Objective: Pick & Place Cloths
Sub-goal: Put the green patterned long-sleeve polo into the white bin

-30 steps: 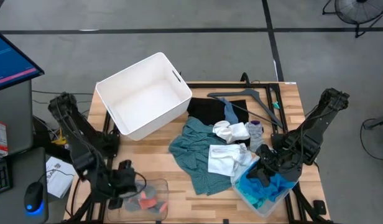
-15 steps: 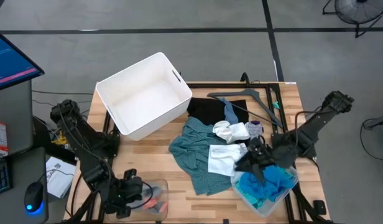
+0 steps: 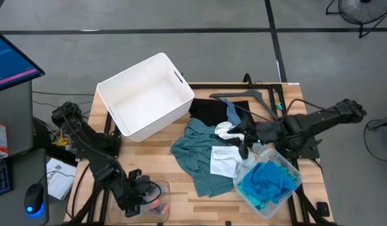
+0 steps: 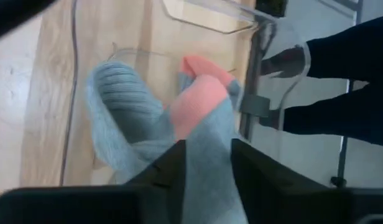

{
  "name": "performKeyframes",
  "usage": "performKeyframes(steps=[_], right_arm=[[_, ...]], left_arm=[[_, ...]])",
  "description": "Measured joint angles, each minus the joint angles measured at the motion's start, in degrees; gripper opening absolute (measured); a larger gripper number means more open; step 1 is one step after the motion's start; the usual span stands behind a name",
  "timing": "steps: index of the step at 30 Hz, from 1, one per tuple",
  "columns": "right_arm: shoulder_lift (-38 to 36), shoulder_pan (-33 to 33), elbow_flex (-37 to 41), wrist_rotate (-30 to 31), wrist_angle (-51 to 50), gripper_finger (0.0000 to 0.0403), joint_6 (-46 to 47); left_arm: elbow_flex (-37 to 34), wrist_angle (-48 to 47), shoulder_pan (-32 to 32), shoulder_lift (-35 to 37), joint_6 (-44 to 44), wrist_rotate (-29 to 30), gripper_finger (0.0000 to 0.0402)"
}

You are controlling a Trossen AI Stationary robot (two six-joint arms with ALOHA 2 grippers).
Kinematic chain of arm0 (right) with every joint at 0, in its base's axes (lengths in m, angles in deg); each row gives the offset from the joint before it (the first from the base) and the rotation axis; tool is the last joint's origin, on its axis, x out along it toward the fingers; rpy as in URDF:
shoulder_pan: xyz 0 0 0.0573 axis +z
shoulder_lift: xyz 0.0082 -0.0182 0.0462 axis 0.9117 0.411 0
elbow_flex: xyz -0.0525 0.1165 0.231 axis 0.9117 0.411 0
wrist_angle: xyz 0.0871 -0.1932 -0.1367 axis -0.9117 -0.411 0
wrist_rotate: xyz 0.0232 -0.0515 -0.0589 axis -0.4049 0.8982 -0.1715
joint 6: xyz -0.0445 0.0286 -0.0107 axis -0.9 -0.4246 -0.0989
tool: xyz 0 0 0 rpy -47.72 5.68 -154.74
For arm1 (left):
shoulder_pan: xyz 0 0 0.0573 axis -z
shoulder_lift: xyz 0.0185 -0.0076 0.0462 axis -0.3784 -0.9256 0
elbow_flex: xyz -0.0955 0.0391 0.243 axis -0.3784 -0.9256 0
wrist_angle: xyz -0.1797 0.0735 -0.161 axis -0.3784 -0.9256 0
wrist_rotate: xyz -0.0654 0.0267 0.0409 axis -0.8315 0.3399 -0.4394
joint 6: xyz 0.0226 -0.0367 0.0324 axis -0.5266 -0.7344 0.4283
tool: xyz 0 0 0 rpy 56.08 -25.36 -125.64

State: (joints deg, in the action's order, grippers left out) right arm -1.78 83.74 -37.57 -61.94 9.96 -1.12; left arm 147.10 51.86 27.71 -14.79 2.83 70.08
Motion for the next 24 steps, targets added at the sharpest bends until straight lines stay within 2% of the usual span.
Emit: performKeyframes(steps=[6, 11, 19, 24], right_arm=[[1.50, -6.91, -0.04, -4.49, -0.45, 0.0282, -8.25], [6.93, -9.52, -0.05, -4.81, 0.57, 0.0302, -15.09], [22.53, -12.26, -0.15, -8.11, 8.65, 0.0303, -23.31], [32.91, -13.99, -3.44, -7.42, 10.25, 0.0303, -26.17]], left_arm=[[0.02, 0.55, -3.23, 0.20, -0.36, -1.47, 0.0214], [0.00, 0.82, -7.05, 0.75, -5.05, -1.96, 0.0261], [0.02, 2.28, -11.71, 6.52, -5.23, -2.82, 0.0265], [0.02, 3.00, -13.44, 11.87, -5.03, 3.15, 0.0256]])
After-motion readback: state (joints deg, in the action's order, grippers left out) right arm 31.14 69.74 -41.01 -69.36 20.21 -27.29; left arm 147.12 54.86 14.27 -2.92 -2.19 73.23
